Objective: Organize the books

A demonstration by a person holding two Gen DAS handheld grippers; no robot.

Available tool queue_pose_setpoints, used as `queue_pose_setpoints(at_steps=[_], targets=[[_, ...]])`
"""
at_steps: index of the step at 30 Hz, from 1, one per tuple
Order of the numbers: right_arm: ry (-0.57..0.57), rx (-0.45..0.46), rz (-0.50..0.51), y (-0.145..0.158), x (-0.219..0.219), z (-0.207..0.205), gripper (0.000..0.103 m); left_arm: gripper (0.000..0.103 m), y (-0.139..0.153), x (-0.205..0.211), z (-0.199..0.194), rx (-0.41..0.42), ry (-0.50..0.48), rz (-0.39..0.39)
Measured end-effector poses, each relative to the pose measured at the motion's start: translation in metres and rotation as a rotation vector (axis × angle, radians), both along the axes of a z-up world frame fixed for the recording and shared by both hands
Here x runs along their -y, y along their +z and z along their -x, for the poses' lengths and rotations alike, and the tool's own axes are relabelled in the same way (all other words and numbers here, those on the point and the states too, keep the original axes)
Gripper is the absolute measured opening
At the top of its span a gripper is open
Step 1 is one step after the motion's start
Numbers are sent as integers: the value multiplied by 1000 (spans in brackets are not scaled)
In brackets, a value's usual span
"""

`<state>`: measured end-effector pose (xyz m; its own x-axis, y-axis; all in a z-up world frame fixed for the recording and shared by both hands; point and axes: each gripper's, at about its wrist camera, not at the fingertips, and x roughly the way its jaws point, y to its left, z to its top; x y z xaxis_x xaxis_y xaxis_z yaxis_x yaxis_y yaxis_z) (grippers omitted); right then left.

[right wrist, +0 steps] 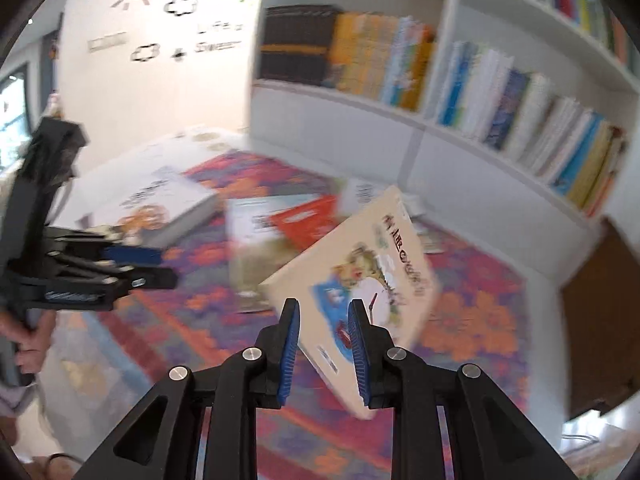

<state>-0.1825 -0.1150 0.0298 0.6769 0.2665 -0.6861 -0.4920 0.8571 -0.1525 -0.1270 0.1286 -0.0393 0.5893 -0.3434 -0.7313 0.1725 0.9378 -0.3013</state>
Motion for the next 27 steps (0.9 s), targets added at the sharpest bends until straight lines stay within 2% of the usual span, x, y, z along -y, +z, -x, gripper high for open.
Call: queue_pose_setpoints(at_steps=[2,3,6,10,13,19,24,26,27], targets=[[17,-70,-55,-9,-3,-5,67,40,-2,-3,-1,-2,6,-1],[13,-94,-80,-12,-1,-7,71,40,-3,-4,-2,-5,7,-4],[-35,-197,-166,-22,15,-24,71,40,-8,-1,-11,-18,0,-10],[-174,-320,-301,-42,57,-53,71,40,-15,15,-29,-25,-28,-11],[-237,-385,-360,-60,84,-67,71,40,-23,32,-48,-29,-49,-28],[-299,-440,-420,-92,110,-91,71,40,-40,65,-81,-21,-88,-60],[-294,-487,-487,-120,112,-112,71,40,-66,79,-97,-57,-90,-80],[-272,-441,-494,-120,109,-114,71,40,-77,80,-99,-57,-91,-78],[-267,-430,-494,-120,108,-114,71,43,-76,80,-96,-19,-91,-77]])
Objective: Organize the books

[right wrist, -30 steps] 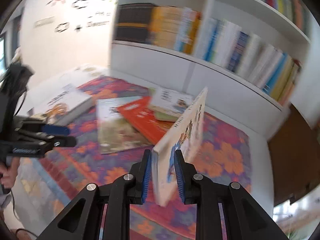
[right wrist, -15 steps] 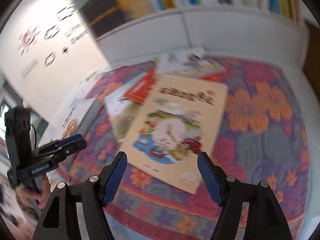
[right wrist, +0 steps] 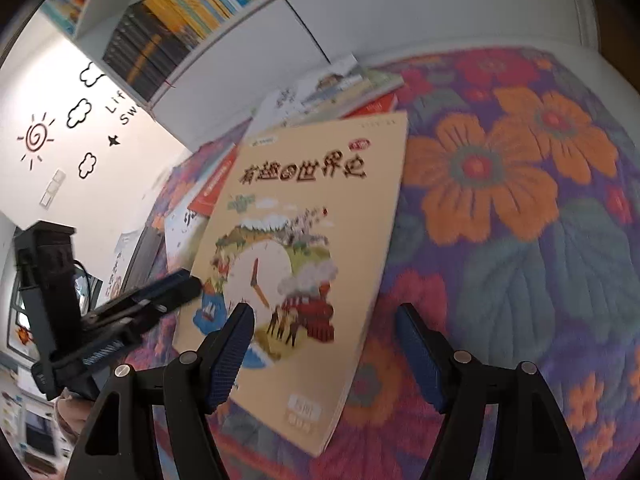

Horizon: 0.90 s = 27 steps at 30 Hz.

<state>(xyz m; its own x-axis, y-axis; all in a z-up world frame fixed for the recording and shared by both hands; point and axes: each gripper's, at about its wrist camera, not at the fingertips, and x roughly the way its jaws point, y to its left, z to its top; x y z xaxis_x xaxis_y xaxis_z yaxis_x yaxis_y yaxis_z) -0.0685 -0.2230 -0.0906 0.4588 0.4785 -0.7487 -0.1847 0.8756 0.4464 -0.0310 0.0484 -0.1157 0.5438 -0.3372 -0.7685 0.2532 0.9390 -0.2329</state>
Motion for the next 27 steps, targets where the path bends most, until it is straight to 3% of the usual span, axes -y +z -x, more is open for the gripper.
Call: queue_pose_setpoints(at_steps=[3,6,9,13,27], targets=[[2,79,-31,-6,0,4,75,46,-4,4,6,54,-10,-20],[27,140,36,-6,-9,13,75,49,-6,8,10,94,-12,-33],[36,152,74,-6,-16,14,77,50,-6,5,9,92,-13,-16],[33,150,37,-7,-10,13,78,49,-6,-2,6,82,-11,42],[32,149,8,-7,-7,16,78,50,-5,-3,7,82,-11,56]])
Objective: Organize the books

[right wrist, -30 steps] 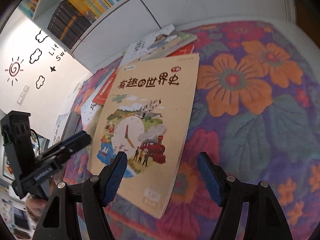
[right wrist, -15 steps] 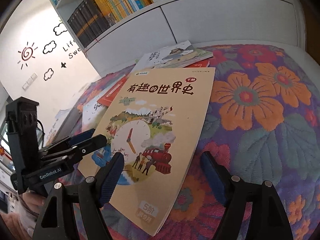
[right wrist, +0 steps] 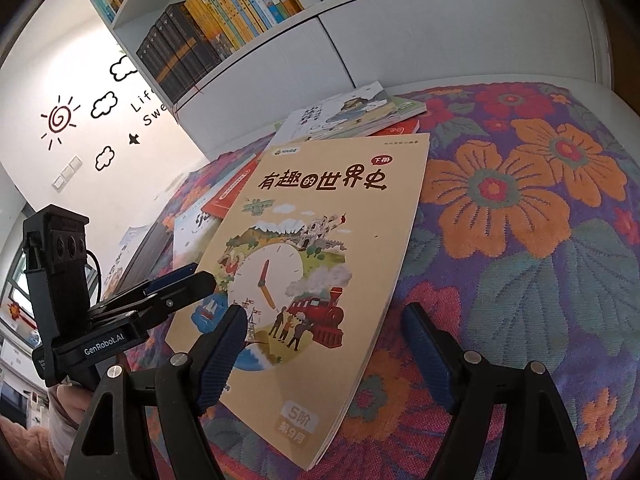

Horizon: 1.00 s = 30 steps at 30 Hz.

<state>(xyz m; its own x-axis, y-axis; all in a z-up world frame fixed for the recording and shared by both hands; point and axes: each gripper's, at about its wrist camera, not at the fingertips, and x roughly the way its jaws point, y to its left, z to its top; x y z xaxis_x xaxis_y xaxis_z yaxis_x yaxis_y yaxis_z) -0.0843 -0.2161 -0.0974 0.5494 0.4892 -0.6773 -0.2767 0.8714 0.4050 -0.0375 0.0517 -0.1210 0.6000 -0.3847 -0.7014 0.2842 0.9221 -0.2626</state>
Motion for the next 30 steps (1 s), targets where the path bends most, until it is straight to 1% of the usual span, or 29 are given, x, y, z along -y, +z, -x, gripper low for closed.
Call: queue_pose_setpoints(at_steps=[8,11,15,17,20,24,26,27,29,30], targets=[[0,0,0,0,0,0,79,50,1,0,0,2,6,-6],[-1,1,1,0,0,0,79,53,1,2,1,3,-5,-14],[5,4,15,0,-3,1,80,53,1,12,3,9,-56,-53],[14,6,20,0,-4,0,82,53,1,17,5,15,-66,-83],[26,6,20,1,-7,0,82,53,1,20,6,19,-88,-100],[19,6,54,1,-11,0,82,53,2,22,8,11,-103,-116],[11,1,87,2,-15,1,83,53,3,27,13,0,-115,-145],[7,-6,100,3,-16,2,83,53,4,29,19,-9,-125,-161],[-1,-29,137,5,-21,10,83,53,5,27,32,-23,-131,-163],[4,-34,140,5,-22,15,83,53,5,24,41,-34,-139,-158]])
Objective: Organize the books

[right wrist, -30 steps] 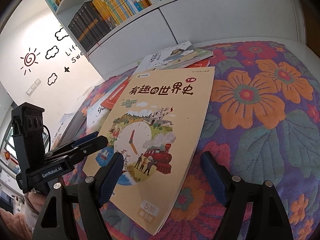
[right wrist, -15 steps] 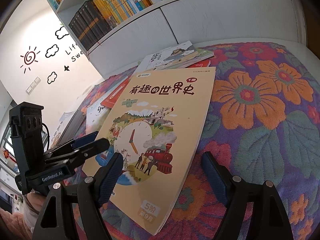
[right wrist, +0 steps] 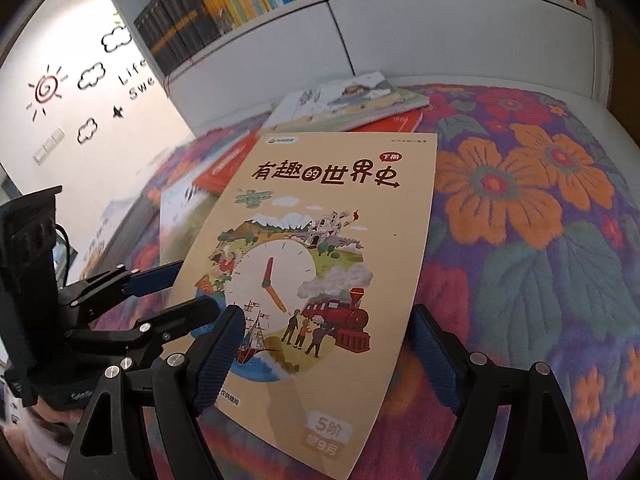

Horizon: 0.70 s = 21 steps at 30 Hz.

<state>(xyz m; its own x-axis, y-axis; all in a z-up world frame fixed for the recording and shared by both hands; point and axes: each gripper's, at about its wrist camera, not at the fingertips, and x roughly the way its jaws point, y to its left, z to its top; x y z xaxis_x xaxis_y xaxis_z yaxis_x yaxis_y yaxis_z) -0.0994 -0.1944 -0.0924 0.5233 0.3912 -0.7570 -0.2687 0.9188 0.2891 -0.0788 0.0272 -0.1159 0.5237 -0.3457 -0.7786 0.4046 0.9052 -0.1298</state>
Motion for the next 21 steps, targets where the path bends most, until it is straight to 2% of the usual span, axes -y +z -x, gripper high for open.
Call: queue_pose_setpoints(at_steps=[4,8,10,14,18,19,21], targets=[[55,-49,-18,-1,0,39,83,53,-2,-16,44,-101,-20,66],[171,-156,-54,2,7,79,83,53,-1,-28,77,-168,-105,98],[218,-233,-111,-2,16,84,82,52,-3,-34,74,-195,-93,114],[201,-332,-284,-12,41,60,74,48,-6,-41,48,-284,-76,195],[223,-382,-395,-21,49,28,72,32,-11,-47,25,-375,-72,239],[219,-386,-406,-22,49,23,67,28,-13,-50,22,-397,-59,255],[215,-362,-341,-21,45,22,50,24,-20,-62,15,-443,-44,324]])
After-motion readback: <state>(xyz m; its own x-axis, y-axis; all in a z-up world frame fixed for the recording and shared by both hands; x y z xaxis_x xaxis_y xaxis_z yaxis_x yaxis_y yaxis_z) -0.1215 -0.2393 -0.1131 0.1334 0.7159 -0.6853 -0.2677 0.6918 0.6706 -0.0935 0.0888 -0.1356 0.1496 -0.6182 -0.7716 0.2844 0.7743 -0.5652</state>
